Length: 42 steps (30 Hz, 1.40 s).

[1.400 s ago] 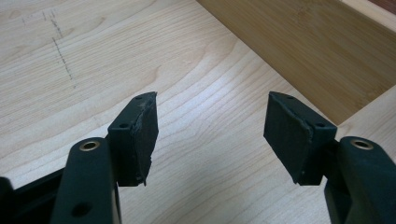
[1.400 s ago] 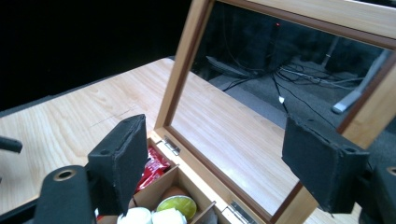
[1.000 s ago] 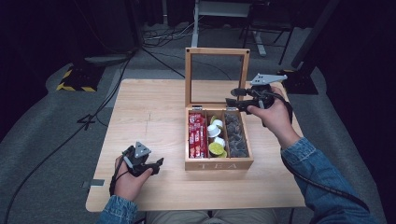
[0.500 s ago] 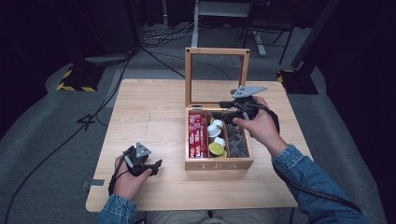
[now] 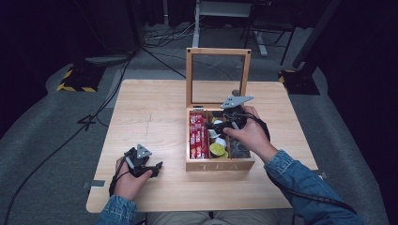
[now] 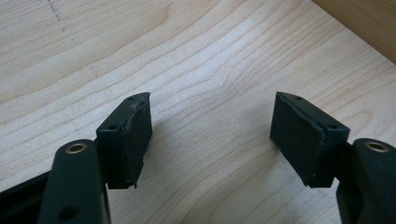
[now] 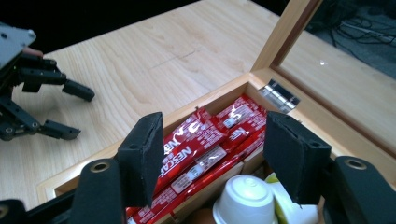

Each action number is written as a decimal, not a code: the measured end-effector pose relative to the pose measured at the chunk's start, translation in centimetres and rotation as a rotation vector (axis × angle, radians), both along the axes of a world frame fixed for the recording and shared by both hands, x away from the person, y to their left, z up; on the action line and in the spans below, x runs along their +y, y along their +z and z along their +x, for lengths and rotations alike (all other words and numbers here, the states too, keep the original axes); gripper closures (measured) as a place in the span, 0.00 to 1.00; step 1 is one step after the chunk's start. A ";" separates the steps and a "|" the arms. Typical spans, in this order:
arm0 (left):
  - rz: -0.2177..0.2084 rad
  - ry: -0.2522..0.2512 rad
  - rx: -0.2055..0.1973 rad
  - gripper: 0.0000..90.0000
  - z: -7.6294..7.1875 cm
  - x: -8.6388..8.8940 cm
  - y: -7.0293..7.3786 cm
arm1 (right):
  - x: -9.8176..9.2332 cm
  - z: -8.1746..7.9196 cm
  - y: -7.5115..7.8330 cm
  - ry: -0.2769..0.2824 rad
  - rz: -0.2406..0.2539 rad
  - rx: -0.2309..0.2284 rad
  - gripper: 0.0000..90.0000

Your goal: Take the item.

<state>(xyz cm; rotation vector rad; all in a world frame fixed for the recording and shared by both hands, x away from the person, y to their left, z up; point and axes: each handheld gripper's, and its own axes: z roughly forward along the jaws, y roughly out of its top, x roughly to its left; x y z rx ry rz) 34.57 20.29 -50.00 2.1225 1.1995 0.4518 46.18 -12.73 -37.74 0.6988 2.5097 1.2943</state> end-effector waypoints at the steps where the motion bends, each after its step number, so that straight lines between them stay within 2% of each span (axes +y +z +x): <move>1: 0.000 -0.001 0.001 0.32 0.0 0.0 0.0 | 0.2 -0.1 -0.2 0.002 -0.008 0.005 0.43; 8: -0.016 -0.007 -0.020 0.28 0.1 0.0 -0.3 | 1.0 -0.2 -1.3 0.011 -0.029 0.029 0.43; 15: -0.014 -0.009 -0.018 0.28 0.1 0.0 -0.3 | 2.2 -0.6 -2.4 0.037 -0.052 0.068 0.43; 20: -0.013 -0.008 -0.019 0.28 0.1 0.0 -0.3 | 3.3 -0.7 -3.2 0.046 -0.087 0.082 0.42; 23: -0.013 -0.009 -0.019 0.28 0.0 0.0 -0.3 | 3.9 -1.0 -3.7 0.056 -0.092 0.120 0.39; 25: -0.014 -0.008 -0.020 0.28 0.0 0.0 -0.3 | 4.2 -1.1 -3.9 0.050 -0.109 0.127 0.39; 28: -0.014 -0.008 -0.021 0.28 0.0 0.0 -0.3 | 4.4 -1.1 -4.3 0.025 -0.141 0.121 0.39; 31: -0.014 -0.007 -0.022 0.28 0.0 0.0 -0.3 | 4.6 -1.2 -4.5 0.006 -0.167 0.135 0.39; 42: -0.011 -0.015 -0.021 0.29 0.0 -0.1 -0.3 | 5.7 -1.3 -5.3 -0.012 -0.238 0.124 0.37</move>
